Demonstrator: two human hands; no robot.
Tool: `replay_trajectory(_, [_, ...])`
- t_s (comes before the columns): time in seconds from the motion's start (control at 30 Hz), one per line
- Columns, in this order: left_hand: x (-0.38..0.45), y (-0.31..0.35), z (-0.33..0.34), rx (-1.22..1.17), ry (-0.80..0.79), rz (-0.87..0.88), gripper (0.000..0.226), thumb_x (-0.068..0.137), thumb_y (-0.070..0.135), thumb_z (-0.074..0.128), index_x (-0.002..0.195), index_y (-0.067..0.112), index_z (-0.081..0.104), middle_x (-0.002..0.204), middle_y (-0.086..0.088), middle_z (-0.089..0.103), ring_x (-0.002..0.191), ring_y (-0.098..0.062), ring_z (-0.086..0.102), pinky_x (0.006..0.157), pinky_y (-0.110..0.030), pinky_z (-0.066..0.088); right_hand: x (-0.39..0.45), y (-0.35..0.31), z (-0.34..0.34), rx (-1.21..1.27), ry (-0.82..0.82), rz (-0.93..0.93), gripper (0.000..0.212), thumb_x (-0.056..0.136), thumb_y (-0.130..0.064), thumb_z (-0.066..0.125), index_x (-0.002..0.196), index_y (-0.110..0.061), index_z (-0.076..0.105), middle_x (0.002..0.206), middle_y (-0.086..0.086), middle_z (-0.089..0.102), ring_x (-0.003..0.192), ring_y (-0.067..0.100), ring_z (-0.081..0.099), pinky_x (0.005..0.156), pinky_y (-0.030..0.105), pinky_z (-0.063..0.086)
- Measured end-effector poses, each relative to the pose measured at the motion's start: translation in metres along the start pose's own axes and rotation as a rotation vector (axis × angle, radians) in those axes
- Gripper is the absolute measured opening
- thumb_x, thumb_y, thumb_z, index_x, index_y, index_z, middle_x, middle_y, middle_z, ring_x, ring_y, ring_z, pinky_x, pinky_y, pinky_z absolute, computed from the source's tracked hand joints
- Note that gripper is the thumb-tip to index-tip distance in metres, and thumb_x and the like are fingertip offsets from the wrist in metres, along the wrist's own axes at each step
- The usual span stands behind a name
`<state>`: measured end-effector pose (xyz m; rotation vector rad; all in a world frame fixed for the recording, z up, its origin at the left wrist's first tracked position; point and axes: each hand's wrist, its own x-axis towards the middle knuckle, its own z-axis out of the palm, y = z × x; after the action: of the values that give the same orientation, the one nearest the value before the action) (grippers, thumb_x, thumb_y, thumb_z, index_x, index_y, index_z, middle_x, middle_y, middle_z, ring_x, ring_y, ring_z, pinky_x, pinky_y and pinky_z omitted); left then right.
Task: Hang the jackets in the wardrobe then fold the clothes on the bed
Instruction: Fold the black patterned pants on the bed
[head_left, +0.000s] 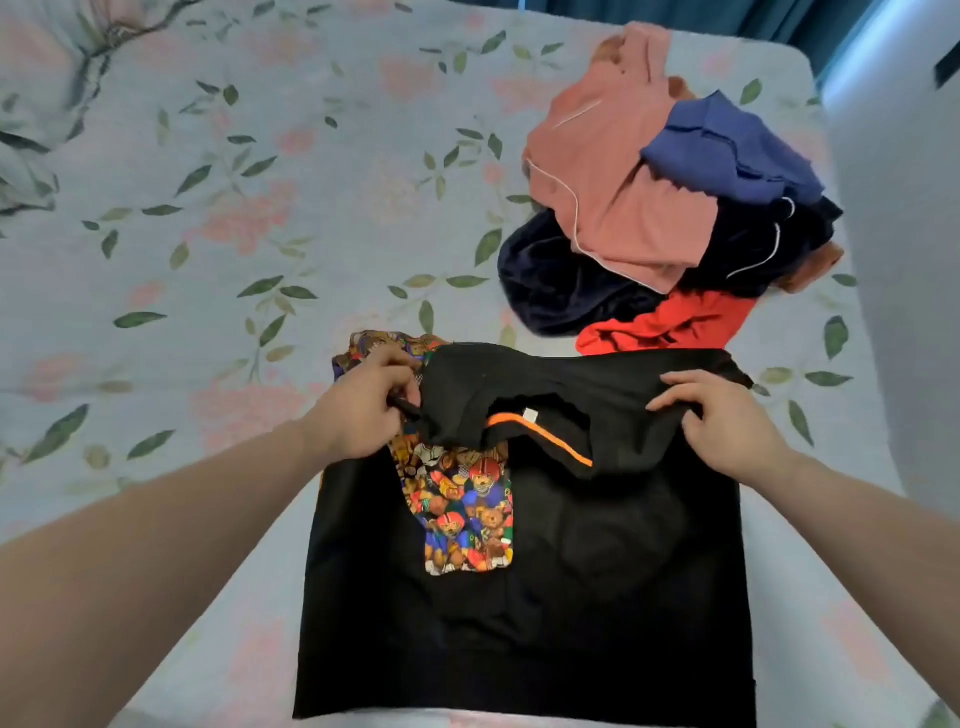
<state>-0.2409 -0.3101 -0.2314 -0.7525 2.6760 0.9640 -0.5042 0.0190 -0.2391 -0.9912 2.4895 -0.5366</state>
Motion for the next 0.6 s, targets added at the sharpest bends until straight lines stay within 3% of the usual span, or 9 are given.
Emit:
replay_trajectory(0.1, [-0.022,-0.018,0.034,0.085,-0.086,0.023,0.032,0.085,-0.002,0.054,0.098,0.026,0.065,0.153,0.007,0.034,0.143,-0.019,0.039,0.109,-0.025,0.035,-0.018,0.013,0.022,-0.102,-0.051,0.007,0.047,0.087,0.008,0.054,0.103,-0.028,0.08,0.146,0.0,0.056,0.135,0.027,0.049,0.119,0.036,0.032])
replay_trajectory(0.2, [-0.038,-0.03,0.065,0.141,-0.163,-0.002,0.027,0.097,0.013,0.06,0.117,0.028,0.067,0.164,0.008,0.025,0.148,-0.021,0.034,0.121,-0.031,0.03,-0.033,0.023,0.042,-0.161,-0.088,0.017,0.039,0.093,-0.001,0.059,0.116,-0.027,0.077,0.156,-0.001,0.046,0.141,0.027,0.04,0.124,0.033,0.021])
replay_trajectory(0.3, [-0.046,-0.034,0.078,0.174,-0.318,-0.095,0.042,0.101,0.026,0.059,0.142,0.029,0.055,0.171,0.011,0.006,0.152,-0.024,0.028,0.123,-0.037,0.031,-0.046,0.036,0.062,-0.203,-0.313,0.061,0.045,0.098,-0.02,0.062,0.142,-0.031,0.059,0.17,-0.008,0.015,0.155,0.034,0.018,0.126,0.032,0.005])
replay_trajectory(0.37, [-0.044,-0.027,0.075,0.231,-0.407,-0.168,0.052,0.098,0.037,0.058,0.149,0.032,0.048,0.171,0.012,0.003,0.151,-0.027,0.026,0.121,-0.041,0.032,-0.05,0.04,0.071,-0.245,-0.407,0.131,0.056,0.098,-0.032,0.062,0.151,-0.035,0.047,0.171,-0.012,0.002,0.157,0.037,0.007,0.129,0.04,0.006])
replay_trajectory(0.43, [-0.038,-0.013,0.068,0.337,-0.284,-0.209,0.058,0.091,0.058,0.047,0.143,0.034,0.053,0.166,0.007,0.021,0.146,-0.032,0.028,0.118,-0.046,0.033,-0.048,0.033,0.074,-0.291,-0.245,0.127,0.059,0.09,-0.042,0.065,0.147,-0.032,0.053,0.171,-0.004,0.013,0.155,0.04,0.013,0.127,0.05,0.017])
replay_trajectory(0.5, [-0.027,0.002,0.062,0.357,0.009,-0.243,0.069,0.083,0.068,0.039,0.137,0.03,0.057,0.158,0.003,0.035,0.142,-0.033,0.029,0.114,-0.048,0.034,-0.045,0.018,0.078,-0.227,0.026,0.177,0.072,0.083,-0.05,0.072,0.148,-0.024,0.051,0.167,0.009,0.022,0.152,0.043,0.017,0.124,0.056,0.022])
replay_trajectory(0.53, [-0.02,0.005,0.061,0.337,0.112,-0.259,0.074,0.082,0.071,0.042,0.142,0.029,0.051,0.16,0.0,0.031,0.145,-0.035,0.025,0.115,-0.05,0.032,-0.042,0.01,0.079,-0.173,0.089,0.239,0.088,0.081,-0.054,0.075,0.155,-0.023,0.038,0.167,0.013,0.016,0.153,0.043,0.013,0.123,0.057,0.021])
replay_trajectory(0.6, [-0.004,0.003,0.063,0.295,0.113,-0.325,0.098,0.078,0.081,0.053,0.157,0.032,0.023,0.169,-0.004,0.005,0.153,-0.039,0.006,0.121,-0.056,0.019,-0.035,-0.001,0.081,-0.092,-0.012,0.405,0.123,0.075,-0.069,0.076,0.163,-0.024,0.003,0.17,0.011,-0.008,0.156,0.039,0.001,0.121,0.06,0.019])
